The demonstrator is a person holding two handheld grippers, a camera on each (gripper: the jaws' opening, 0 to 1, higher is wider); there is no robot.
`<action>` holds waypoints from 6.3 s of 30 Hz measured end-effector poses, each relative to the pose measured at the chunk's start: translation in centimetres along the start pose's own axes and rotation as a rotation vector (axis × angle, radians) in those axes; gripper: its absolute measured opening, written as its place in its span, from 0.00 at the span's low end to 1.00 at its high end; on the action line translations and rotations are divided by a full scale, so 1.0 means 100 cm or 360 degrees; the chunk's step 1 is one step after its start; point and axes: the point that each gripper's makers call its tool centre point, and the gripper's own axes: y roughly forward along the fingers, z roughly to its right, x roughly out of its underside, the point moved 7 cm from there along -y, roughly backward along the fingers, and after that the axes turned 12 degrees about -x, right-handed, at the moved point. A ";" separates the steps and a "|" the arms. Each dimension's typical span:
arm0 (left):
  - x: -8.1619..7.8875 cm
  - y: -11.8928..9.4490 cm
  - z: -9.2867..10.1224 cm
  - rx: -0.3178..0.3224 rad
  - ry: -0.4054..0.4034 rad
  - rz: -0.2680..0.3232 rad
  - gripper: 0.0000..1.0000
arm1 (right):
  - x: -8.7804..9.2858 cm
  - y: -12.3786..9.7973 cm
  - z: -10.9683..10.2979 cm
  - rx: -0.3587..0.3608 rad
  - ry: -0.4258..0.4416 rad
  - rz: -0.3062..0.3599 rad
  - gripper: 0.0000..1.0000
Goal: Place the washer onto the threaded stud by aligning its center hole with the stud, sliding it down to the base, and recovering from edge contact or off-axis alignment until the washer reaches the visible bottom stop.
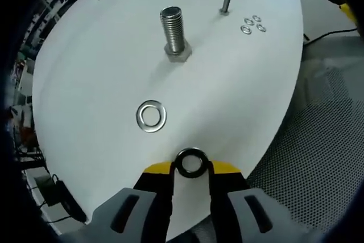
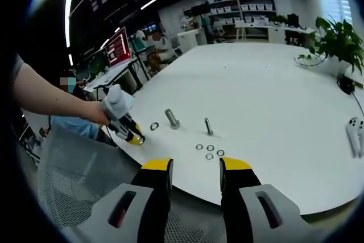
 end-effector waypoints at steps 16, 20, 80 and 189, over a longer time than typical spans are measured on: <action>-0.001 -0.001 0.000 -0.0044 -0.0050 0.0008 0.21 | 0.000 0.001 -0.001 -0.0013 -0.0006 -0.0006 0.35; -0.001 -0.004 -0.001 -0.0017 -0.0049 -0.0003 0.20 | 0.000 0.001 -0.001 -0.0012 -0.0004 -0.0004 0.35; -0.106 -0.051 -0.026 -0.0019 0.0177 0.0359 0.18 | 0.000 -0.001 0.002 0.0011 0.0022 0.0017 0.35; -0.052 0.011 -0.040 -0.0038 0.0095 0.0113 0.27 | 0.002 -0.001 0.004 0.0019 0.0015 -0.0014 0.35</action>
